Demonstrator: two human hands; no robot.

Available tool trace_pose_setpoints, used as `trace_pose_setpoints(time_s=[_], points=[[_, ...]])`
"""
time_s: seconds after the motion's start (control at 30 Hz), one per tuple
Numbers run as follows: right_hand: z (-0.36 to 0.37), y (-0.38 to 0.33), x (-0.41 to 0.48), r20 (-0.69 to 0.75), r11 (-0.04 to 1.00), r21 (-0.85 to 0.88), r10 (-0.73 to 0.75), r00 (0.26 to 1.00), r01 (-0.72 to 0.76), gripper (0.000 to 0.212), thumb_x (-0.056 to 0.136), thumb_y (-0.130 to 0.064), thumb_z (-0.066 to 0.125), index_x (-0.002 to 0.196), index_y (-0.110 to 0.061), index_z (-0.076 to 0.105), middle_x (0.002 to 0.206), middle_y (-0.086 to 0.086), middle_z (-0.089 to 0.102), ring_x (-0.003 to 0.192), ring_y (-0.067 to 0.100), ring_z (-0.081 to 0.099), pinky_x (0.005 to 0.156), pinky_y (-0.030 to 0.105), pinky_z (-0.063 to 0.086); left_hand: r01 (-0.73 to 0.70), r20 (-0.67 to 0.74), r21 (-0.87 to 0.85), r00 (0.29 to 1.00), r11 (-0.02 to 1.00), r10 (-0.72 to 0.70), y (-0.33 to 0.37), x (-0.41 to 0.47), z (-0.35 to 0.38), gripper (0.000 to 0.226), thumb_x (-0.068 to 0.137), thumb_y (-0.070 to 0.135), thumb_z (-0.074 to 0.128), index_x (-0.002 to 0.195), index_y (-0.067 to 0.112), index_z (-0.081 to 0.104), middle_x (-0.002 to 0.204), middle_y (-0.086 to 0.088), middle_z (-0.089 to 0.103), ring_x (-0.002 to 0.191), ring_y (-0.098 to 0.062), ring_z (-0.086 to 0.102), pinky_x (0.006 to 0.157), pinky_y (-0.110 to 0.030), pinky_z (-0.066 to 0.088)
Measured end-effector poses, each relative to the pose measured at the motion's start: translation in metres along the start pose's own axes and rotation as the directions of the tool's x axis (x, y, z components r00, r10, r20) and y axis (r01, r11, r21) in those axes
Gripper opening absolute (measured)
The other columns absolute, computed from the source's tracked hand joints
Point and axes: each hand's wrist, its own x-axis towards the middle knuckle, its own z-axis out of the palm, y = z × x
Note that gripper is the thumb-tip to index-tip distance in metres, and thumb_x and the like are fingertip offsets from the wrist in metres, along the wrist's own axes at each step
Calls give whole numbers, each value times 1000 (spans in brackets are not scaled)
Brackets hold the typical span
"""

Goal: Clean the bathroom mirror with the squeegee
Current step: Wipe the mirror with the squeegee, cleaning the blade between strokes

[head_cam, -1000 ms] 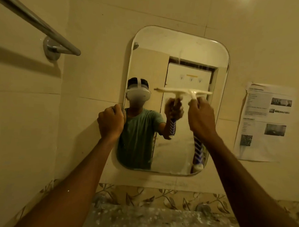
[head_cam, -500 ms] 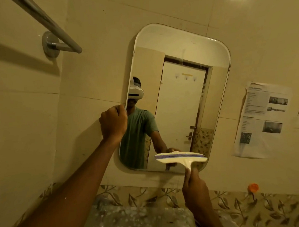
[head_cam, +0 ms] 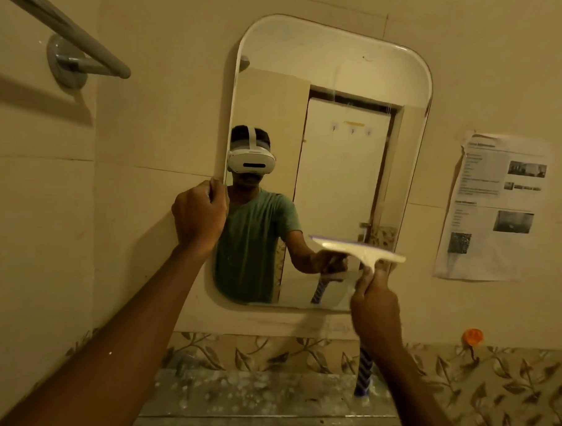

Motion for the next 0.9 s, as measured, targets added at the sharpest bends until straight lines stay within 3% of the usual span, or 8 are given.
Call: trace_pose_setpoints(time_s=[0.1, 0.17, 0.3, 0.43, 0.5, 0.6, 0.73, 0.9], points=[[15, 15, -46, 90, 997, -24, 69, 994, -67, 30, 104, -32, 29, 100, -13, 52, 61, -1, 58, 48, 9, 56, 38, 14, 34, -76, 41, -1, 996, 997, 76, -3, 3, -2, 41, 99, 22, 45, 65, 4, 60, 54, -9, 54, 47, -18, 45, 48, -22, 28], [16, 16, -61, 120, 996, -51, 84, 989, -78, 31, 104, -31, 29, 99, -13, 54, 61, -5, 55, 50, 5, 53, 40, 12, 29, -121, 82, 26, 990, 992, 119, -1, 7, -6, 42, 100, 22, 43, 71, -1, 64, 56, -8, 54, 50, -19, 47, 50, -21, 28], [-8, -5, -28, 37, 999, 29, -18, 999, 17, 31, 104, -33, 29, 90, -18, 52, 63, -1, 55, 50, 10, 50, 42, 16, 33, -133, 142, 49, 982, 990, 124, 1, 13, -10, 44, 101, 23, 41, 78, -5, 67, 63, -16, 60, 57, -23, 50, 61, -26, 32], [-23, -19, 28, -89, 998, 18, -53, 995, 54, 32, 104, -35, 27, 104, -15, 52, 75, 5, 61, 62, 19, 59, 50, 27, 40, -117, 138, 57, 984, 992, 108, 0, 13, -10, 46, 101, 26, 40, 82, -4, 69, 70, -19, 64, 61, -21, 49, 62, -27, 33], [-17, -11, 23, -76, 999, 21, -37, 996, 39, 30, 104, -34, 27, 109, -15, 50, 74, 5, 61, 59, 17, 59, 47, 26, 40, -120, 144, 54, 983, 991, 111, -1, 14, -8, 48, 101, 28, 39, 78, -2, 68, 66, -17, 62, 58, -21, 50, 60, -27, 34], [2, 10, -21, -10, 997, 58, 43, 999, -42, 27, 104, -28, 31, 100, -11, 51, 65, 1, 58, 49, 9, 54, 39, 17, 36, -147, 147, 69, 980, 987, 136, -6, 11, -6, 51, 102, 32, 37, 74, 1, 67, 60, -13, 59, 53, -21, 50, 48, -24, 32], [15, 22, -62, 104, 994, 12, 104, 989, -106, 31, 104, -26, 31, 94, -8, 55, 59, -2, 54, 46, 7, 50, 37, 12, 31, -187, 159, 127, 973, 974, 166, -14, 1, -8, 52, 102, 35, 37, 71, 4, 65, 59, -9, 57, 53, -20, 49, 46, -22, 31], [-7, -16, -29, 41, 998, 60, -22, 999, 19, 28, 105, -30, 30, 90, -17, 51, 62, -2, 53, 47, 9, 48, 39, 16, 32, -146, 163, 119, 979, 982, 125, -17, -8, -5, 49, 102, 34, 36, 74, 4, 63, 66, -6, 56, 59, -18, 49, 52, -26, 35]])
